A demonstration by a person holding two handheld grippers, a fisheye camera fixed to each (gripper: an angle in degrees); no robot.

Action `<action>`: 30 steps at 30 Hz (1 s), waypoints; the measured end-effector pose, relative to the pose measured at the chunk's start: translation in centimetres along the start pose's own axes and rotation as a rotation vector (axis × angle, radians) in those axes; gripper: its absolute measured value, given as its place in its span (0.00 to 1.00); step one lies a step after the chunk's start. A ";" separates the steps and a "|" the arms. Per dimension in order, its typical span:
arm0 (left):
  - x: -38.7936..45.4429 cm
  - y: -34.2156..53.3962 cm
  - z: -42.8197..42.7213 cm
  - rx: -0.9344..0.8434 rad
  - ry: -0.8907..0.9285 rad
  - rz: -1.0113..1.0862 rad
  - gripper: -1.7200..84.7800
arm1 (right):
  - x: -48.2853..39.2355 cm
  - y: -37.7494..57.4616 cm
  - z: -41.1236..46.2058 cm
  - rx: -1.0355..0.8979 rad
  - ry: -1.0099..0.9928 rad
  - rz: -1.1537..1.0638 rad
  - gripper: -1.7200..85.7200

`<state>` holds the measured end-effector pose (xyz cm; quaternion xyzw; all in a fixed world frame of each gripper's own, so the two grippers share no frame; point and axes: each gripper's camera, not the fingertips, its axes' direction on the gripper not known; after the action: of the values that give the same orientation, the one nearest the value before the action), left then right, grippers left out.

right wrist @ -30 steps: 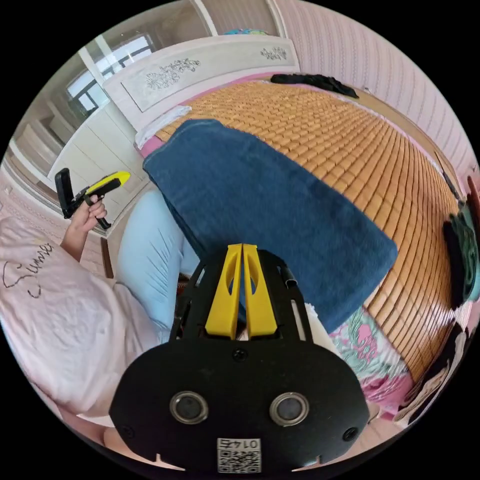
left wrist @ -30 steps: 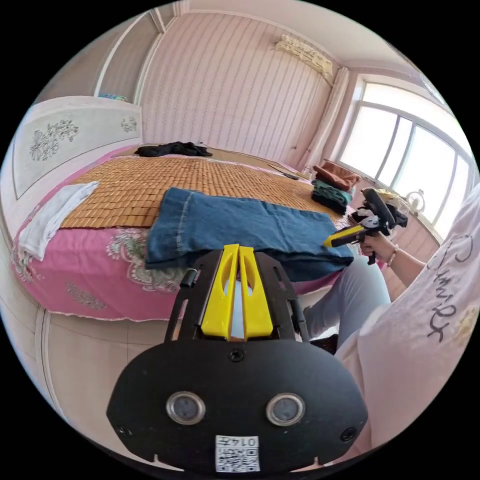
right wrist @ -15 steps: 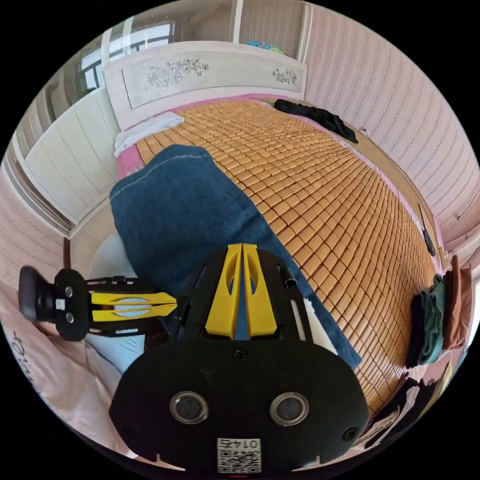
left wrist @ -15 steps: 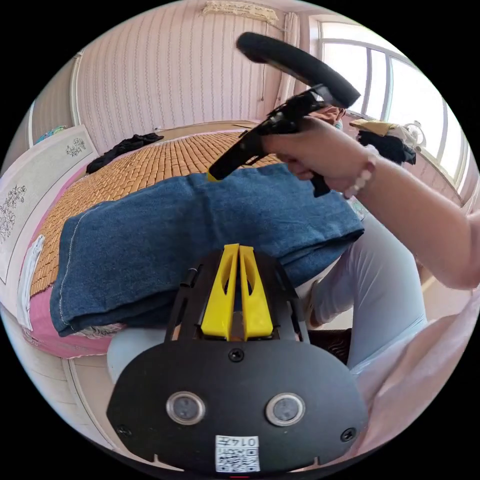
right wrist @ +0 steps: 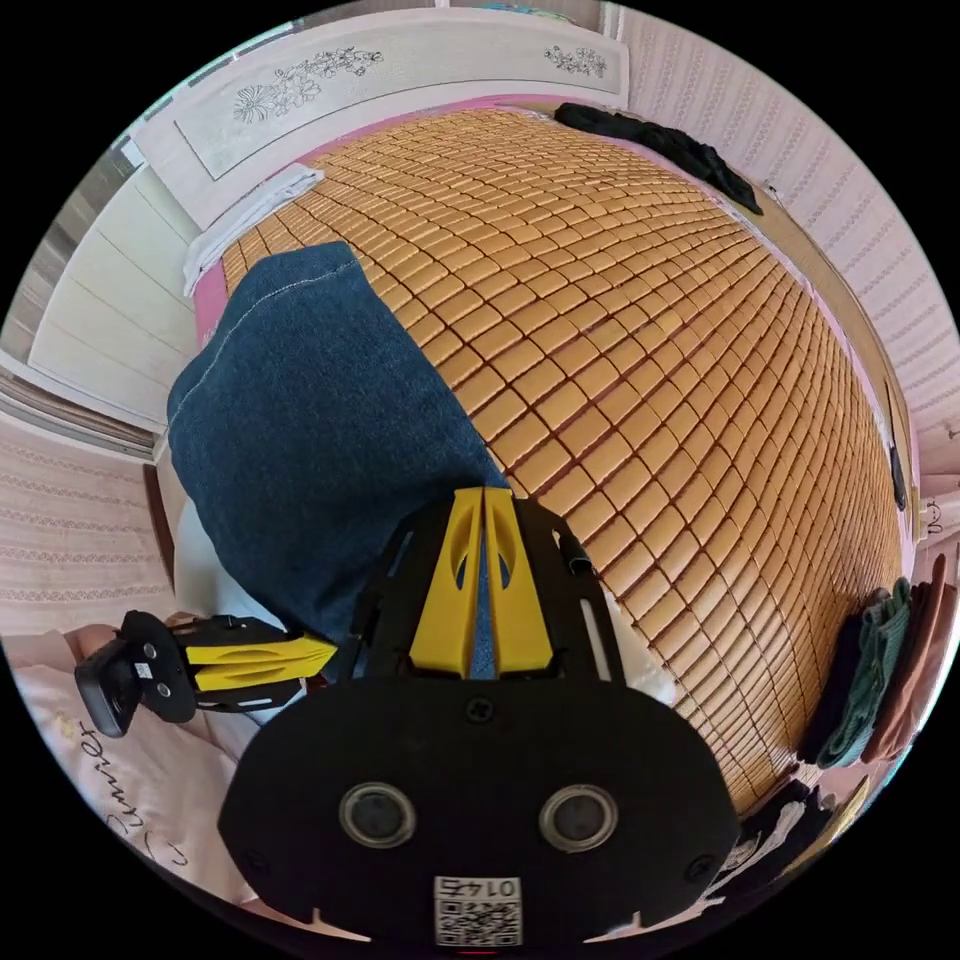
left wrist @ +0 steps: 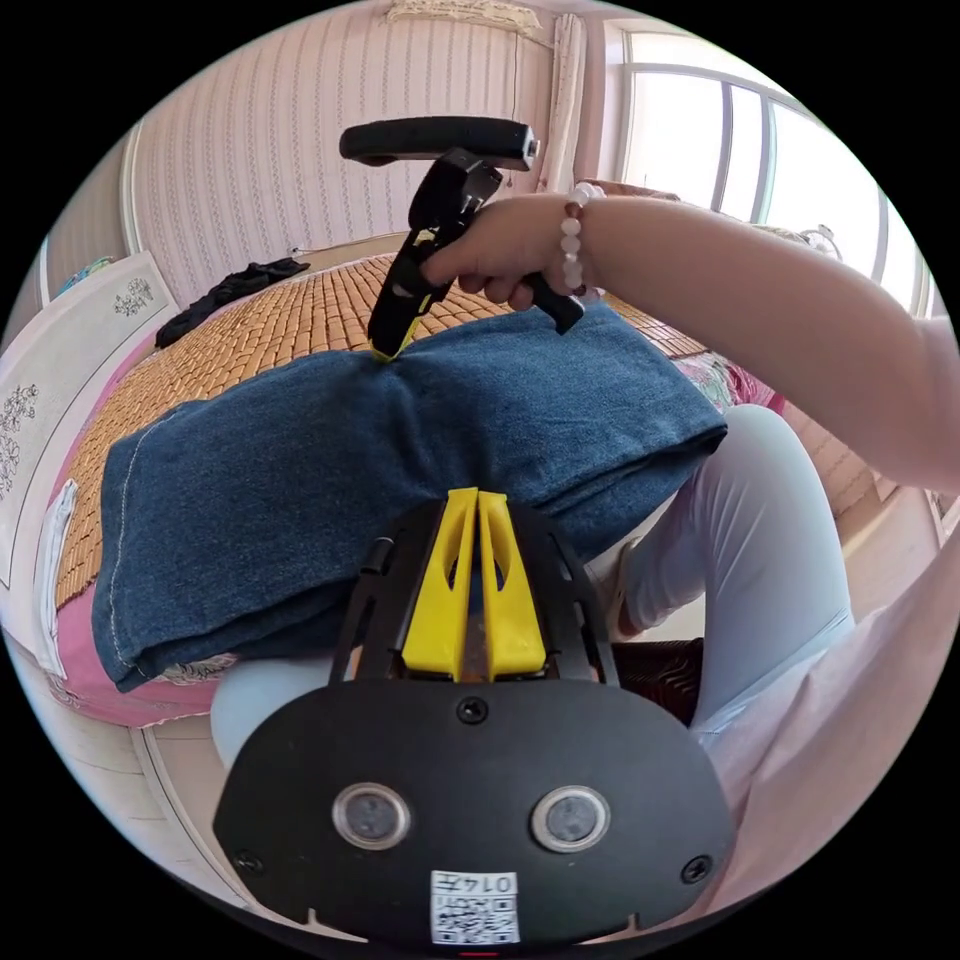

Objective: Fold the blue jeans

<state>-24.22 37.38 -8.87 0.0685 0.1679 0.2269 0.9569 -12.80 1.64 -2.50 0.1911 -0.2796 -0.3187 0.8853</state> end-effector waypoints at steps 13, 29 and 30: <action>0.2 -9.4 -1.0 0.189 0.198 0.045 0.15 | 9.5 38.7 -1.9 0.357 -0.290 0.664 0.13; 12.3 -33.7 19.0 -0.311 0.233 0.317 0.13 | 13.2 47.1 5.9 0.418 -0.514 0.640 0.10; 12.0 -34.2 19.4 -0.312 0.274 0.322 0.11 | 13.2 47.4 5.9 0.425 -0.514 0.630 0.09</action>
<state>6.73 11.44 -1.33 -0.0854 0.2461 0.4065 0.8757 13.66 26.12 31.45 0.1888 -0.5939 -0.0065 0.7821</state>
